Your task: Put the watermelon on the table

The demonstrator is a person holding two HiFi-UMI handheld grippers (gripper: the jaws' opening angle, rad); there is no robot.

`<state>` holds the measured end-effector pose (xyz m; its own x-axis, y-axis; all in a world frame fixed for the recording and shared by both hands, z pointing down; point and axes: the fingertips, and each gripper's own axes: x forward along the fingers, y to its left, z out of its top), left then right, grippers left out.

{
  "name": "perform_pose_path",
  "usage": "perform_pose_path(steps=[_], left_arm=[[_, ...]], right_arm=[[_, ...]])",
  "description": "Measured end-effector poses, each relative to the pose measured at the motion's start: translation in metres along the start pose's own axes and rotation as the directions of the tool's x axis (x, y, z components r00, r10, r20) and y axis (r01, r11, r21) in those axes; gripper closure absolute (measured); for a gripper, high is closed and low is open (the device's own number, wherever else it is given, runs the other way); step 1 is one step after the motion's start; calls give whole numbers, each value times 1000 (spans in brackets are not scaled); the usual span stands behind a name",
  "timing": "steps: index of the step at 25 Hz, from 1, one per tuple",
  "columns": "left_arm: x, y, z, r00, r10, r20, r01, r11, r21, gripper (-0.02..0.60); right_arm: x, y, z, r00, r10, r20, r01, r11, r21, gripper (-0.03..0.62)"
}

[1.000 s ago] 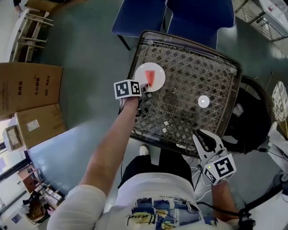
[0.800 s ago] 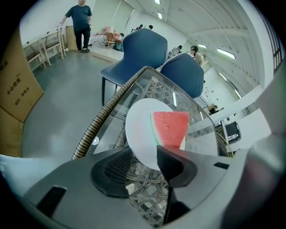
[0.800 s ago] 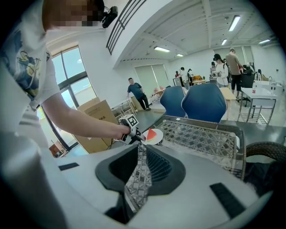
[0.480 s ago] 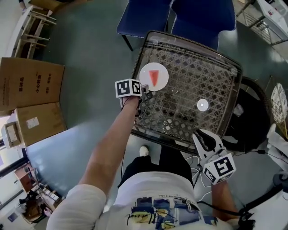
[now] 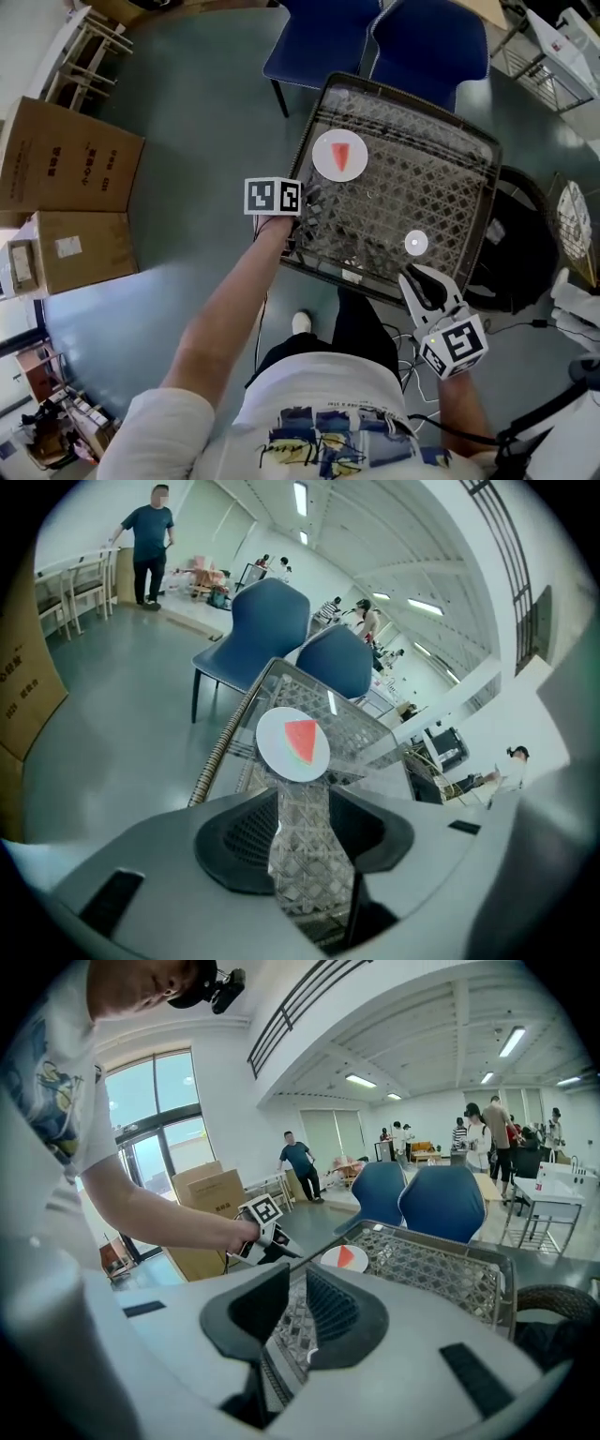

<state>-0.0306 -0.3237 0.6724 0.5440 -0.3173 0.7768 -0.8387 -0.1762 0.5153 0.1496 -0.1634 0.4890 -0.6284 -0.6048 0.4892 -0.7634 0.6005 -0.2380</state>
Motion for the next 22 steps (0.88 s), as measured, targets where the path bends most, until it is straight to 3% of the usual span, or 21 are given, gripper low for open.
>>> perform_pose_path(steps=[6, 9, 16, 22], left_arm=[[-98, -35, -46, 993, -101, 61, 91, 986, 138, 411], [-147, -43, -88, 993, -113, 34, 102, 967, 232, 413], [-239, -70, -191, 984, -173, -30, 169, 893, 417, 522], [-308, -103, -252, 951, -310, -18, 279, 830, 483, 572]], right_arm=[[-23, 75, 12, 999, -18, 48, 22, 997, -78, 543], [-34, 120, 7, 998, -24, 57, 30, 994, -106, 543], [-69, 206, -17, 998, -52, 43, 57, 991, -118, 545], [-96, 259, -32, 999, -51, -9, 49, 985, -163, 545]])
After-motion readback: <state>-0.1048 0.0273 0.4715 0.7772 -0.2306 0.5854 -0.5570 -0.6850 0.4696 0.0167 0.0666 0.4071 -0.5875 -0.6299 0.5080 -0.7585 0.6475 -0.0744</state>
